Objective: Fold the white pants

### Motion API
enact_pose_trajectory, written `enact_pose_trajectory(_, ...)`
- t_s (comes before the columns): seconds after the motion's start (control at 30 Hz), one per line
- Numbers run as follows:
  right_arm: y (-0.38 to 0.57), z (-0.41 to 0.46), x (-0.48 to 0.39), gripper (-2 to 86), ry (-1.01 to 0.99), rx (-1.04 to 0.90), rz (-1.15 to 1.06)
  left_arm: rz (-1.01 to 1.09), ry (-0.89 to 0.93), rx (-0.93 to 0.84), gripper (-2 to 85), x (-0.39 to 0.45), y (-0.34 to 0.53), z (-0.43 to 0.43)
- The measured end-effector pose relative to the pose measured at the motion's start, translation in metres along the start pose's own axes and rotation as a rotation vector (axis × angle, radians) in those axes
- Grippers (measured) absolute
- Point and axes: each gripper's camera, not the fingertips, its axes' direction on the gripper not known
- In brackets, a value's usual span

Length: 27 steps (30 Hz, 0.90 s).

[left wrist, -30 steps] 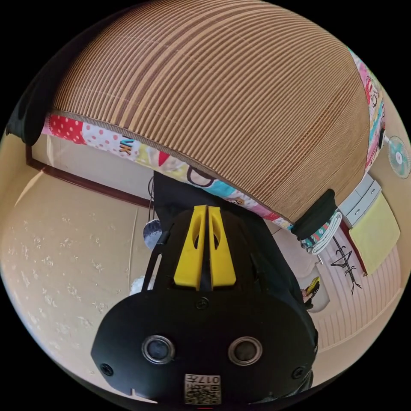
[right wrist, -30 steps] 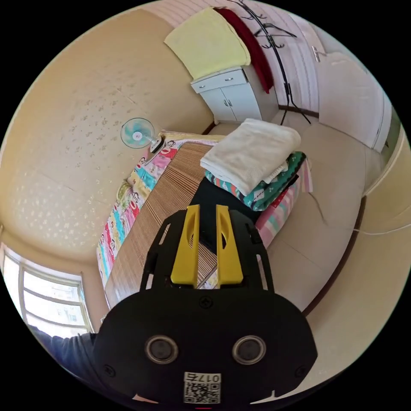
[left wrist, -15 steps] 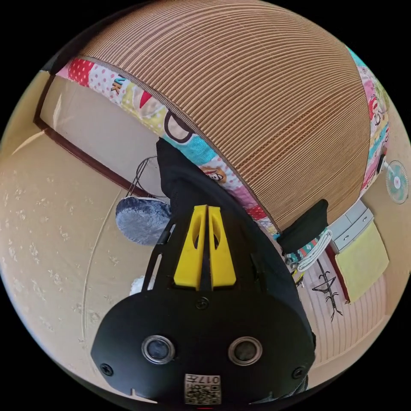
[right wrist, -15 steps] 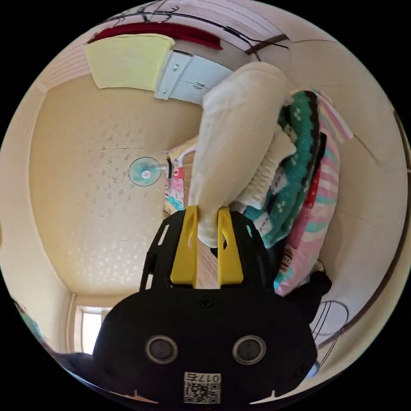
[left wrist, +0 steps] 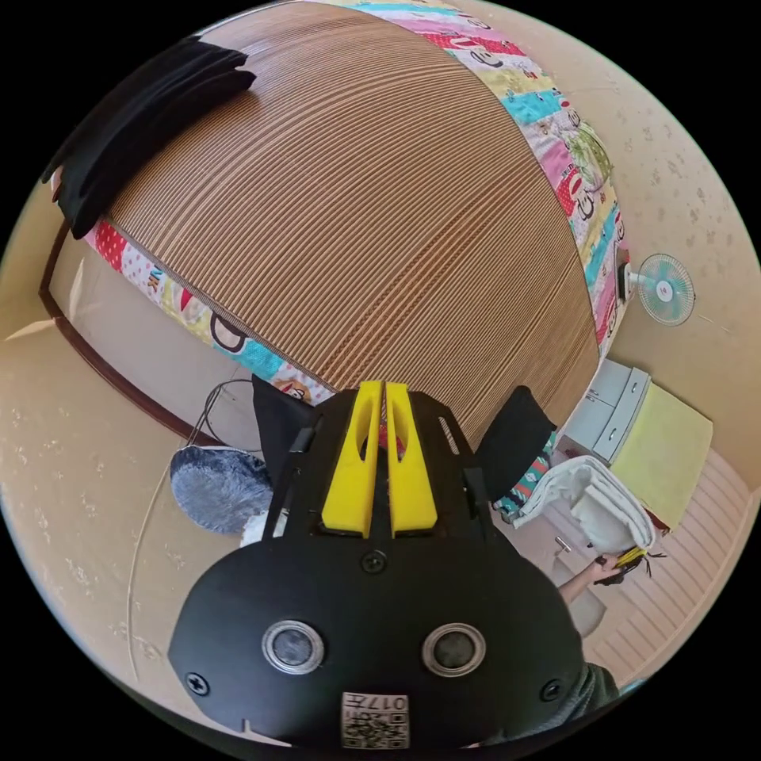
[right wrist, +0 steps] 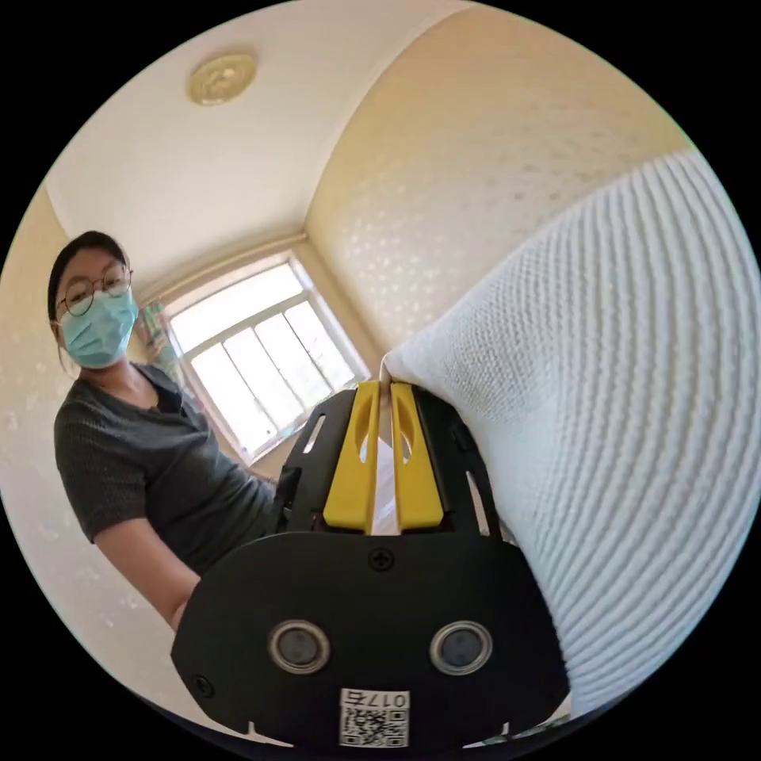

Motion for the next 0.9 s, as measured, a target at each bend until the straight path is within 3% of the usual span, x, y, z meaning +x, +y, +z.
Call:
enact_pose_trajectory(0.1, 0.003, 0.112, 0.041, 1.5, -0.031, -0.249, 0.077, 0.043, -0.057, -0.027, -0.5, 0.005, -0.009, 0.043)
enact_pose_trajectory(0.17, 0.032, 0.168, 0.084, 1.1, -0.045, -0.295, 0.242, 0.049, -0.071, -0.036, -0.5, 0.002, -0.014, 0.068)
enact_pose_trajectory(0.27, 0.112, 0.213, 0.148, 0.9, -0.125, -0.212, 0.557, 0.045, -0.081, -0.053, -0.5, -0.010, -0.021, 0.107)
enact_pose_trajectory(0.33, 0.156, 0.207, 0.154, 0.9, -0.087, -0.094, 0.628, 0.043, -0.110, -0.061, -0.5, -0.024, -0.027, 0.132)
enact_pose_trajectory(0.43, 0.227, 0.163, 0.144, 1.3, 0.239, 0.051, 0.804, 0.049, -0.140, -0.059, -0.5, -0.045, -0.032, 0.158)
enact_pose_trajectory(0.5, 0.283, 0.116, 0.123, 2.1, 0.583, 0.169, 0.965, 0.057, -0.154, -0.057, -0.5, -0.060, -0.033, 0.174)
enact_pose_trajectory(0.63, 0.360, 0.057, 0.102, 8.2, 0.853, 0.408, 1.217, 0.159, -0.175, -0.080, -0.4, -0.081, -0.032, 0.224)
enact_pose_trajectory(0.77, 0.418, 0.041, 0.148, 13.6, 0.733, 0.511, 1.326, 0.260, -0.216, -0.081, -0.1, -0.081, -0.034, 0.272)
enact_pose_trajectory(0.9, 0.425, 0.064, 0.202, 7.8, 0.514, 0.601, 1.271, 0.428, -0.238, -0.121, 0.9, -0.048, -0.043, 0.338)
